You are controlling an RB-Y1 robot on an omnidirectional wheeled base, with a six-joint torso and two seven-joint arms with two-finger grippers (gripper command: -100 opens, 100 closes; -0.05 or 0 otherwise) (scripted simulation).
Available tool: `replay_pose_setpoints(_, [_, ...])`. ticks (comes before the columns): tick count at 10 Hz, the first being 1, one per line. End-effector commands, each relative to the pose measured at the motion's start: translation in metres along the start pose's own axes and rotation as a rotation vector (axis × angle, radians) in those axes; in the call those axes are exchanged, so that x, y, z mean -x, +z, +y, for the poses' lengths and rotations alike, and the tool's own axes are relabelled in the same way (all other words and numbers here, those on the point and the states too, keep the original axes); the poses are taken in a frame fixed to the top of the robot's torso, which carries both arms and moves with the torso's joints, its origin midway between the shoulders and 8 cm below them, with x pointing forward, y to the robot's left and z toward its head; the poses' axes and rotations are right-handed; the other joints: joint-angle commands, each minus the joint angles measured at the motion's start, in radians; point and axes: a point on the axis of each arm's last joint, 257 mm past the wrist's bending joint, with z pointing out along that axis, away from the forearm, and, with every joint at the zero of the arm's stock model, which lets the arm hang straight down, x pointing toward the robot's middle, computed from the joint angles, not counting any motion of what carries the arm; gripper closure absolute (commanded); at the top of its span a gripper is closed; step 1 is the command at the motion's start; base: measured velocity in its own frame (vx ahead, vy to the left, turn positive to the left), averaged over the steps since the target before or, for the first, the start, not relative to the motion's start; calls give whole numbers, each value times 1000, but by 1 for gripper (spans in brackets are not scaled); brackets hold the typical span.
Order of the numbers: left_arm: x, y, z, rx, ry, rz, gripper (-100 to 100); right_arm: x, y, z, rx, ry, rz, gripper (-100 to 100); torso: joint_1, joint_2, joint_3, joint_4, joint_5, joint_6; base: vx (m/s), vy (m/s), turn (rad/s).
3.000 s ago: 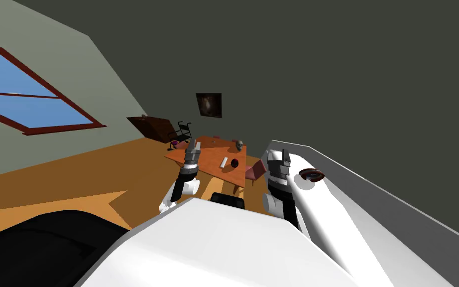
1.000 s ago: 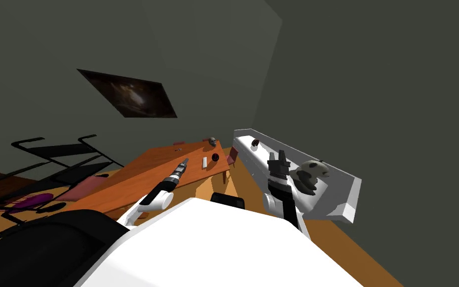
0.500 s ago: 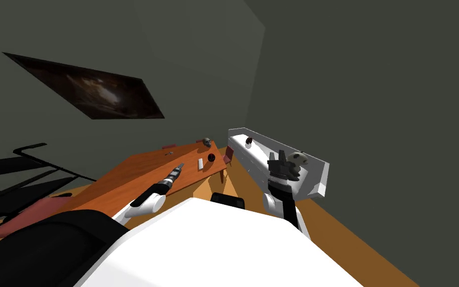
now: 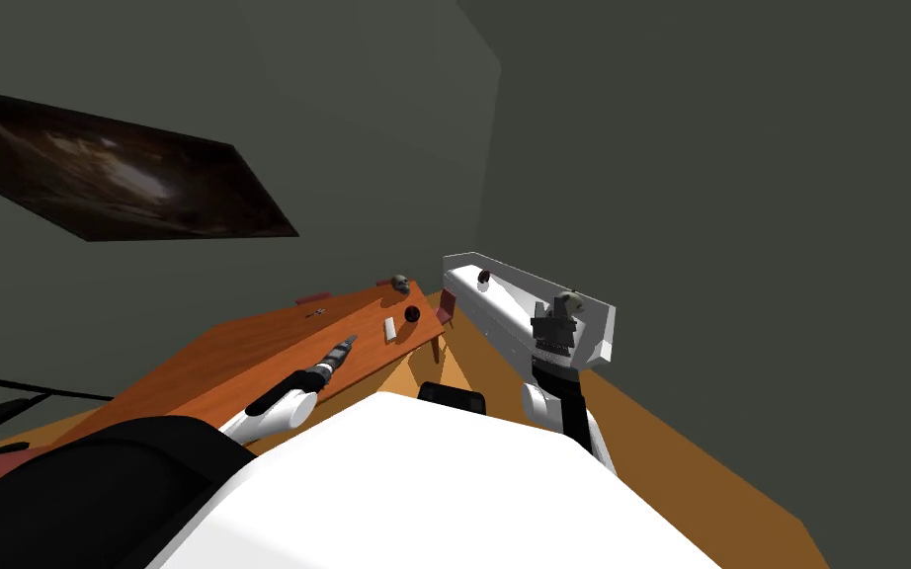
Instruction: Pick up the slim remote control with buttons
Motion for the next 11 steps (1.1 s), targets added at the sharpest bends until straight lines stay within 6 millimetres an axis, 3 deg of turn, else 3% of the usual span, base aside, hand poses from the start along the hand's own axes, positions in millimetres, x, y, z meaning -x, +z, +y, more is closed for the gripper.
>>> replay_pose_setpoints(1, [13, -2, 33, 88, 1, 6, -100, 0, 0, 0, 0, 0, 0, 0, 0, 0, 0, 0, 0, 0, -12, 13, -311])
replay_pose_setpoints(2, [12, -2, 37, 101, 1, 10, -100, 0, 0, 0, 0, 0, 0, 0, 0, 0, 0, 0, 0, 1, -14, 26, -229])
replay_pose_setpoints(5, [30, -13, 94, 251, -5, 26, -100, 0, 0, 0, 0, 0, 0, 0, 2, 0, 0, 0, 0, 0, -18, 33, -310])
replay_pose_setpoints(6, [28, -15, 101, 274, -6, 35, -100, 0, 0, 0, 0, 0, 0, 0, 2, 0, 0, 0, 0, 1, -11, 33, -190])
replay_pose_setpoints(7, [38, -22, 125, 335, -11, 37, -100, 0, 0, 0, 0, 0, 0, 0, 1, -1, 0, 0, 0, 0, -5, 30, -337])
replay_pose_setpoints(8, [34, -24, 129, 354, -17, 50, -100, 0, 0, 0, 0, 0, 0, 0, 1, -1, -1, 0, 0, 1, -3, 32, -241])
replay_pose_setpoints(9, [41, -33, 154, 425, -12, 62, -100, 0, 0, 0, 0, 0, 0, 0, 1, -1, -1, 0, 0, 0, 2, 35, -404])
replay_pose_setpoints(10, [39, -34, 156, 430, -31, 67, -100, 0, 0, 0, 0, 0, 0, 0, 2, -2, -1, 0, 0, 1, 0, 40, -185])
replay_pose_setpoints(11, [43, -43, 176, 489, -40, 82, -100, 0, 0, 0, 0, 0, 0, 0, 2, -2, -1, 0, 0, 0, 9, 38, -370])
